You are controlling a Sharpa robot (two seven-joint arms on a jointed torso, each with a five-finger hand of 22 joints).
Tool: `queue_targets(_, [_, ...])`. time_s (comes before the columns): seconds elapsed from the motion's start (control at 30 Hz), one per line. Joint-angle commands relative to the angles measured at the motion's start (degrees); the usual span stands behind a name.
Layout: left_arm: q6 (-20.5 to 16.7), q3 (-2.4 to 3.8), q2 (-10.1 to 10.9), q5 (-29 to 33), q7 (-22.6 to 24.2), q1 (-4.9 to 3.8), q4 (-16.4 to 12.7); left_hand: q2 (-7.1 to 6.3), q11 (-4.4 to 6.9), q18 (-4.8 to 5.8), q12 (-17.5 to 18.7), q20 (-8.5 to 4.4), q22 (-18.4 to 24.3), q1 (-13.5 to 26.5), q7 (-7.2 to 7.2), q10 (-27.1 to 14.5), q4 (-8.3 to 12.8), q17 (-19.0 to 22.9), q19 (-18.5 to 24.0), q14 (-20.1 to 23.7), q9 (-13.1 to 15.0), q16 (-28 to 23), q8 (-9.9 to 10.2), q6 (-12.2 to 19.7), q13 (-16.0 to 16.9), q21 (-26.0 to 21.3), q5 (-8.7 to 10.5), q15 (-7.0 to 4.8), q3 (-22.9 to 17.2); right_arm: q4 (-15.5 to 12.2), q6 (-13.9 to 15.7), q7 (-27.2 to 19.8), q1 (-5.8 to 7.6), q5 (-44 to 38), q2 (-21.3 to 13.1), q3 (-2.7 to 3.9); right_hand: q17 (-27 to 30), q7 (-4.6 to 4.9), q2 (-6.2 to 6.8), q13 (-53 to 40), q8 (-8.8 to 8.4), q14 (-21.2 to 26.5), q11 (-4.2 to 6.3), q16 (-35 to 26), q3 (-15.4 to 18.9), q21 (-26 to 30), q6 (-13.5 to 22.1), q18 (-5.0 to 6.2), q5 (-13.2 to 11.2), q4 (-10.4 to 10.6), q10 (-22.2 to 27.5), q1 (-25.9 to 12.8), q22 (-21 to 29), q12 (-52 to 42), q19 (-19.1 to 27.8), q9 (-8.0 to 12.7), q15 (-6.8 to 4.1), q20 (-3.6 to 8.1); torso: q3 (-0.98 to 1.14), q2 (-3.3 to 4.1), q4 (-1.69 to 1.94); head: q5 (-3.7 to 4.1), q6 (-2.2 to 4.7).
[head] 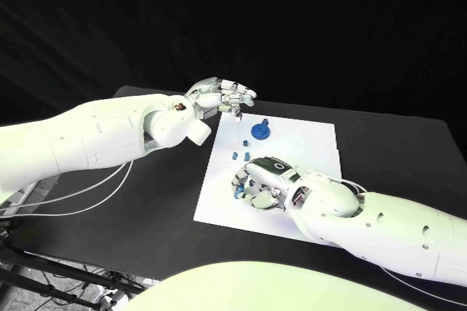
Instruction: Assemble the parts on the task board
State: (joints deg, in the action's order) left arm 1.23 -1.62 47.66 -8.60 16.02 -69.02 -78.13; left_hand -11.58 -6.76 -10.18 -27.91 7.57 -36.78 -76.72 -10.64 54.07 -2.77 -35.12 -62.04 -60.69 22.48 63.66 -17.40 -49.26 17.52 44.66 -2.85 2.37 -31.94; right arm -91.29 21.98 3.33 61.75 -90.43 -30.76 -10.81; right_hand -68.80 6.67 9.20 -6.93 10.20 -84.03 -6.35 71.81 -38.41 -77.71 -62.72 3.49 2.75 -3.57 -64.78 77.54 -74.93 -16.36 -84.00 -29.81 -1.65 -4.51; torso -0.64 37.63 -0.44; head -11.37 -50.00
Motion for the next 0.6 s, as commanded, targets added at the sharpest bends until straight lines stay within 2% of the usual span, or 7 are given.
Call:
queue_targets(0.03, [0.86, 0.04, -0.08, 0.33, 0.31, -0.07, -0.16, 0.51, 0.04, -0.38, -0.39, 0.05, 0.06, 0.15, -0.08, -0.29, -0.03, 0.09, -0.24, 0.44, 0.06, 0.37, -0.36, 0.45, -0.03, -0.26, -0.22, 0.1, 0.19, 0.33, -1.32, 0.05, -0.14, -2.32, 0.14, -0.03, 0.08, 0.09, -1.09, -2.36, 0.33, -1.7, 3.85, -0.19, -0.06, 0.13, -0.37, -0.83, 0.19, -0.31, -4.11, 1.12, -10.82, -2.05, -1.38, -0.09, -0.27, 0.39, 0.01, 0.01, 0.01, -0.21, 0.0])
queue_targets(0.6, [0.99, 0.05, 0.05, 0.33, 0.22, -0.08, -0.22, 0.51, 0.04, -0.38, -0.39, 0.05, 0.06, 0.15, -0.08, -0.29, -0.03, 0.09, -0.24, 0.44, 0.06, 0.37, -0.36, 0.45, -0.03, -0.26, -0.22, 0.1, 0.19, 0.99, -1.25, 3.99, -0.69, -8.13, 1.17, -0.23, 0.01, 0.12, -1.1, -2.41, 0.32, -1.72, 3.81, -0.13, -0.13, 0.15, -0.33, -0.83, 0.2, -0.4, -4.09, 1.04, -10.83, -1.99, -1.37, -0.11, -0.25, 0.4, 0.0, -0.03, 0.01, -0.11, 0.0])
